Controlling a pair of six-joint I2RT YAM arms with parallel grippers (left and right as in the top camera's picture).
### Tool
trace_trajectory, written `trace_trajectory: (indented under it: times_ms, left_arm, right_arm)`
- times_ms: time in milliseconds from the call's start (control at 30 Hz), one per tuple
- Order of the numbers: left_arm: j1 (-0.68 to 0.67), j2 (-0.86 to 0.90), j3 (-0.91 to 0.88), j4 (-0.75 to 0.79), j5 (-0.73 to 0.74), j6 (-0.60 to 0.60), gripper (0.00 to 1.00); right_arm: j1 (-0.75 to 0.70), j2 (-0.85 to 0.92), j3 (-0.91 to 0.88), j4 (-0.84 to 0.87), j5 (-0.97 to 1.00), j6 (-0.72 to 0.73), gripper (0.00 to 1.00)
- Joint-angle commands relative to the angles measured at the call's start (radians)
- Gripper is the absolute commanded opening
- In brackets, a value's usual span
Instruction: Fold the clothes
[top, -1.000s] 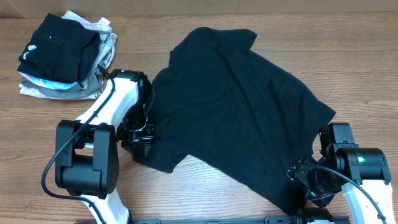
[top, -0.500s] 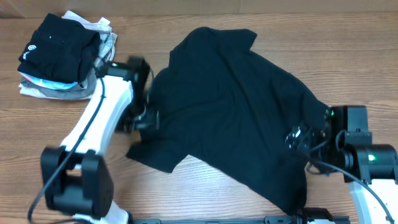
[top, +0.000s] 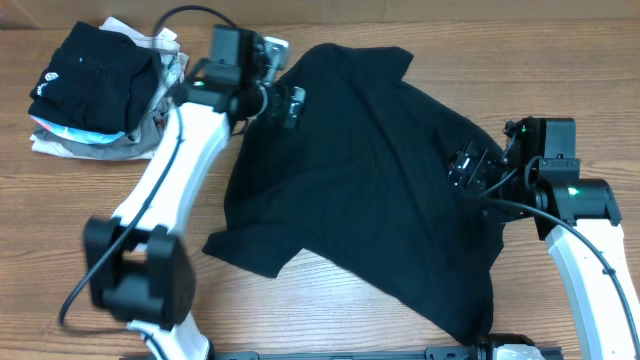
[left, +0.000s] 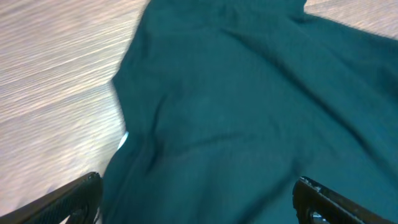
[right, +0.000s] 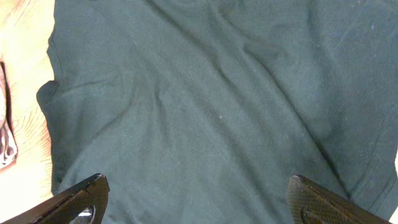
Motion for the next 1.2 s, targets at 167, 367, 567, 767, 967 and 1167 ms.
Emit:
trace_trajectory:
  times_ms: [167, 367, 567, 767, 967, 1167]
  left_arm:
    - [-0.065, 0.187, 0.003, 0.152, -0.097, 0.138, 0.97]
    - [-0.072, 0.262, 0.003, 0.167, -0.158, 0.187, 0.97]
    - [-0.072, 0.333, 0.003, 0.162, -0.201, 0.189, 0.99]
    - [-0.068, 0.375, 0.003, 0.126, -0.308, 0.108, 1.00]
    - [-0.032, 0.391, 0.003, -0.022, -0.463, -0.126, 0.96]
    - [0.062, 0.397, 0.003, -0.119, -0.444, -0.256, 0.98]
  right_arm:
    - [0.005, 0.000, 0.034, -0.011, -0.004, -0.026, 0.95]
    - [0.005, 0.000, 0.034, -0.010, -0.004, -0.026, 0.95]
    - [0.005, 0.000, 0.034, -0.011, -0.004, -0.026, 0.95]
    - [0.005, 0.000, 0.034, -0.011, -0.004, -0.025, 0.95]
    - [0.005, 0.008, 0.034, -0.006, -0.004, -0.026, 0.95]
    - [0.005, 0.048, 0.034, 0.009, -0.003, -0.026, 0.95]
